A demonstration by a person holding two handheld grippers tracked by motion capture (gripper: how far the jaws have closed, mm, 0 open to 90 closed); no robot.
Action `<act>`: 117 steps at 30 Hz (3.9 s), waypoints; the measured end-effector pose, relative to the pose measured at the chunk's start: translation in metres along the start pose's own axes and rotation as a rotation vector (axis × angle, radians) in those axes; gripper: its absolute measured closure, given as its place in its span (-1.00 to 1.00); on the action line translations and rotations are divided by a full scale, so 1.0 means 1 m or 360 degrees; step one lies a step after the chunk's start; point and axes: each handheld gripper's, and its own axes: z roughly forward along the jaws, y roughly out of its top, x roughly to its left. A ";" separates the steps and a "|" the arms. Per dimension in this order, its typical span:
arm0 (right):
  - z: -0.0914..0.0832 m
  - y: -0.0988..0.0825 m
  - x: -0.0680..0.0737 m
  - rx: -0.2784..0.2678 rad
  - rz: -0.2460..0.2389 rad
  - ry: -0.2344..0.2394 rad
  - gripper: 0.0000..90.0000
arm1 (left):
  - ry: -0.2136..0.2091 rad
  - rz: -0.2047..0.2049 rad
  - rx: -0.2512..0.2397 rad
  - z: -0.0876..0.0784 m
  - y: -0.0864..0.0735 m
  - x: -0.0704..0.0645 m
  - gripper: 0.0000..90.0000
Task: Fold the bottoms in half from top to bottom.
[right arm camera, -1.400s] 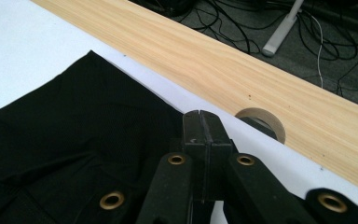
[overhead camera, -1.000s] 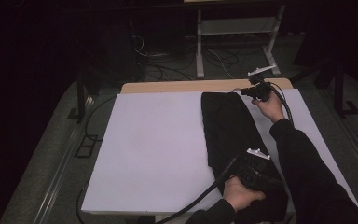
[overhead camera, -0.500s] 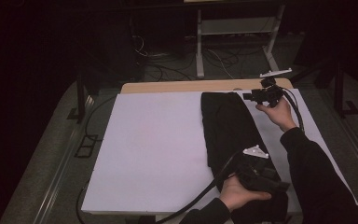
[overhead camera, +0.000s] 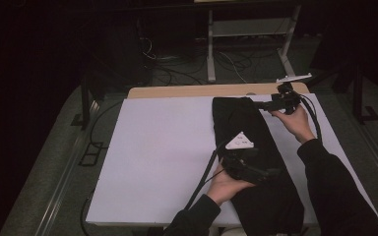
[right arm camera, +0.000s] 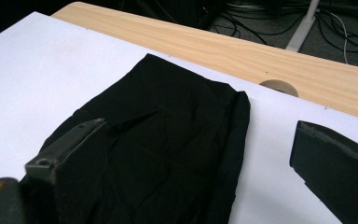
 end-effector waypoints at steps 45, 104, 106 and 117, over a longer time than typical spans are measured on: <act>-0.006 -0.018 -0.007 -0.0003 0.0029 0.0072 -0.95 | 0.0340 0.0107 -0.0005 -0.059 0.039 0.080 -1.00; 0.008 -0.006 -0.015 0.0077 0.0117 0.0036 -0.93 | 0.0662 -0.0425 -0.0004 -0.042 0.032 0.205 -1.00; 0.009 -0.007 -0.017 0.0078 0.0131 0.0036 -0.91 | 0.0650 -0.0451 0.0007 -0.039 0.029 0.208 -1.00; 0.021 -0.014 -0.022 0.0169 0.0188 0.0067 -0.82 | 0.0648 -0.0599 0.0064 -0.022 0.009 0.225 -0.95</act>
